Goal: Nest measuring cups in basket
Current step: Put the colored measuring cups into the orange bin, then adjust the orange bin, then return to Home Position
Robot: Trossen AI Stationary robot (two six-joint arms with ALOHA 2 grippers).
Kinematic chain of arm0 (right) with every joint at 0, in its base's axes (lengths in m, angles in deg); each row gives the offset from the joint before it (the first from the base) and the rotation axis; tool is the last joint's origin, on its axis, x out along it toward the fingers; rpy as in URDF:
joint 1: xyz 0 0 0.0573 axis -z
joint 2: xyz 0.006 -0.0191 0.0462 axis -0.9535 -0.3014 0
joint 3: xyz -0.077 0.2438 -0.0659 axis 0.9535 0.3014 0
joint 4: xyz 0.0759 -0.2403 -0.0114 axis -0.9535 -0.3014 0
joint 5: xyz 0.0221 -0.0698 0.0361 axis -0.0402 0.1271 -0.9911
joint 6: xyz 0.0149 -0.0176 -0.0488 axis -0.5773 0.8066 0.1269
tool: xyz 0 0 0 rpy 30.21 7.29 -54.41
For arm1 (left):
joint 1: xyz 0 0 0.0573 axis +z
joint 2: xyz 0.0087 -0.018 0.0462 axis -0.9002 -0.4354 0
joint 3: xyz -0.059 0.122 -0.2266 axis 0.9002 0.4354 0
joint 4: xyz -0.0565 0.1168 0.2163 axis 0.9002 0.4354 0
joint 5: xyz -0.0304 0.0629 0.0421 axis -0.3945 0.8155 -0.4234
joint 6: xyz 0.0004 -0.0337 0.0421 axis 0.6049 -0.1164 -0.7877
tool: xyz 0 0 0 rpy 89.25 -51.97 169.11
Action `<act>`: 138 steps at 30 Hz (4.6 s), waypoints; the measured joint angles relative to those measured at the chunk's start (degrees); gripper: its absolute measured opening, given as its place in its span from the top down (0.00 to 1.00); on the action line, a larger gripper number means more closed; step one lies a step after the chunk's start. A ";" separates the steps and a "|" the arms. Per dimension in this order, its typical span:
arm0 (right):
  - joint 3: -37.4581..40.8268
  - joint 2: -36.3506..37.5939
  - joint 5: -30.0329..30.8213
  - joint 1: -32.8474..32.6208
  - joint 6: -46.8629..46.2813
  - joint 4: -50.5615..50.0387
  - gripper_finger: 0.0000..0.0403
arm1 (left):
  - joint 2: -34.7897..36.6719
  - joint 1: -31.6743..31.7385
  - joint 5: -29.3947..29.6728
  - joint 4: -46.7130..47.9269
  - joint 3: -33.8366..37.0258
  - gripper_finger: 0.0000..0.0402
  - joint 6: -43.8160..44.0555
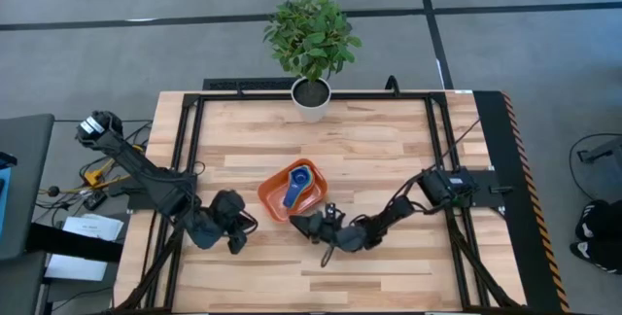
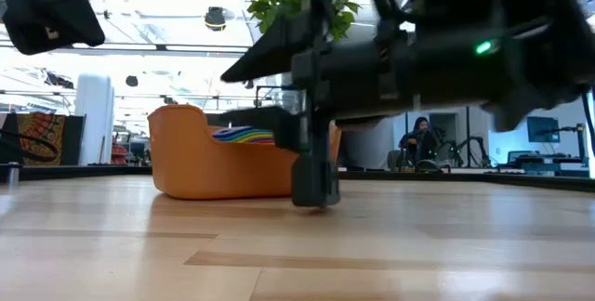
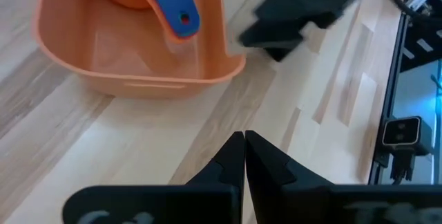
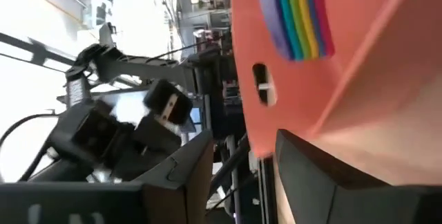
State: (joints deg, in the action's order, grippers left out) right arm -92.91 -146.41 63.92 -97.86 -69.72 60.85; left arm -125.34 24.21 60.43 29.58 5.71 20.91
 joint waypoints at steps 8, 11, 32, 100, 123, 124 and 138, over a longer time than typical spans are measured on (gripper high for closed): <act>0.00 0.00 1.92 -0.86 12.81 14.71 0.56 | -1.74 0.17 3.51 8.54 0.40 1.00 6.57; -0.02 0.09 1.86 -0.32 20.29 19.55 0.56 | -4.03 1.39 2.45 9.79 2.69 1.00 10.05; 19.30 28.70 -12.25 7.18 35.00 -10.35 0.55 | -8.90 21.39 2.84 -11.69 10.99 1.00 -0.91; 38.07 72.73 -45.62 29.15 46.67 -68.31 0.71 | -10.42 38.40 -19.65 -5.13 7.10 1.00 -8.06; 40.13 89.57 -47.11 20.22 50.08 -63.12 0.74 | -15.03 33.80 -15.12 -12.30 -0.84 1.00 -5.98; 40.10 90.91 -48.29 19.29 51.17 -60.15 0.74 | -13.78 33.72 -15.08 -11.37 -2.01 1.00 -8.30; 40.09 94.91 -60.04 11.72 53.49 -30.68 0.97 | -7.96 33.89 -42.41 -66.89 -5.18 1.00 -40.79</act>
State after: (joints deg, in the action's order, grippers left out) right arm -52.82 -51.50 3.89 -86.14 -16.23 30.17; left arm -133.29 58.10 18.02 -37.32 0.53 -19.88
